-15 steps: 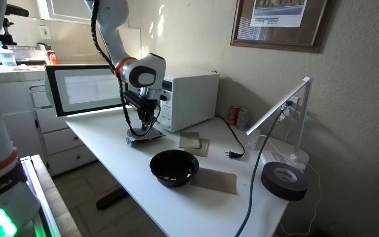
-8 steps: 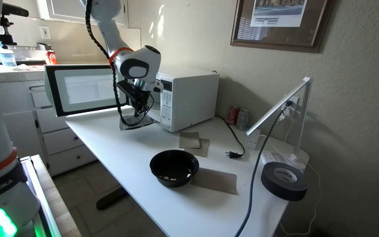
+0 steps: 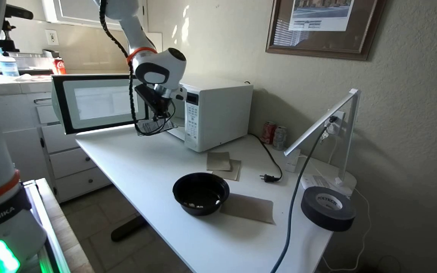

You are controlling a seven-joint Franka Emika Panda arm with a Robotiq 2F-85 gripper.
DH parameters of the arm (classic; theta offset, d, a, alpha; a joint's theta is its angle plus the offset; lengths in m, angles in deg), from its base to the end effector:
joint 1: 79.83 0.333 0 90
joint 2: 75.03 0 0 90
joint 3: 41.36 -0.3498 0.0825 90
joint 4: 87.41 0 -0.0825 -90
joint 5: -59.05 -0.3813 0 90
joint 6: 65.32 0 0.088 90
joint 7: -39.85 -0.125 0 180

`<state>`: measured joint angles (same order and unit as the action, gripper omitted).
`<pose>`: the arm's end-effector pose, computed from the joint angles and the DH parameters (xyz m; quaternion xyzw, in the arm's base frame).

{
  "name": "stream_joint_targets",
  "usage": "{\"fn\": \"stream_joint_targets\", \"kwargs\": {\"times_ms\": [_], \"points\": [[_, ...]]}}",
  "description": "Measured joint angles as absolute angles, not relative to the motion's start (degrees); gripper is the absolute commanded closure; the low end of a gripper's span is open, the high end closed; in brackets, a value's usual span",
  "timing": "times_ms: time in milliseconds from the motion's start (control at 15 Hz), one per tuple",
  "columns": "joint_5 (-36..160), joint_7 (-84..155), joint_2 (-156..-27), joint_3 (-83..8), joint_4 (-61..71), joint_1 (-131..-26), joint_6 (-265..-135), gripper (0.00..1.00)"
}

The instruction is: Open the microwave by pushing the right corner button, pick up the black and white packet and put it into the microwave, close the microwave door

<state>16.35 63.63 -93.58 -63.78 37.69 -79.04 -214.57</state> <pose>0.5382 0.2181 0.2753 -0.9615 -0.0774 -0.0415 0.2602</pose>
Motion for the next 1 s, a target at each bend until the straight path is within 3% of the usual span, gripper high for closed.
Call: {"fn": "stream_joint_targets", "kwargs": {"times_ms": [1000], "points": [[8.9, 64.7, -95.4, -64.8, 33.7, -75.9, -219.8, 1.0]]}}
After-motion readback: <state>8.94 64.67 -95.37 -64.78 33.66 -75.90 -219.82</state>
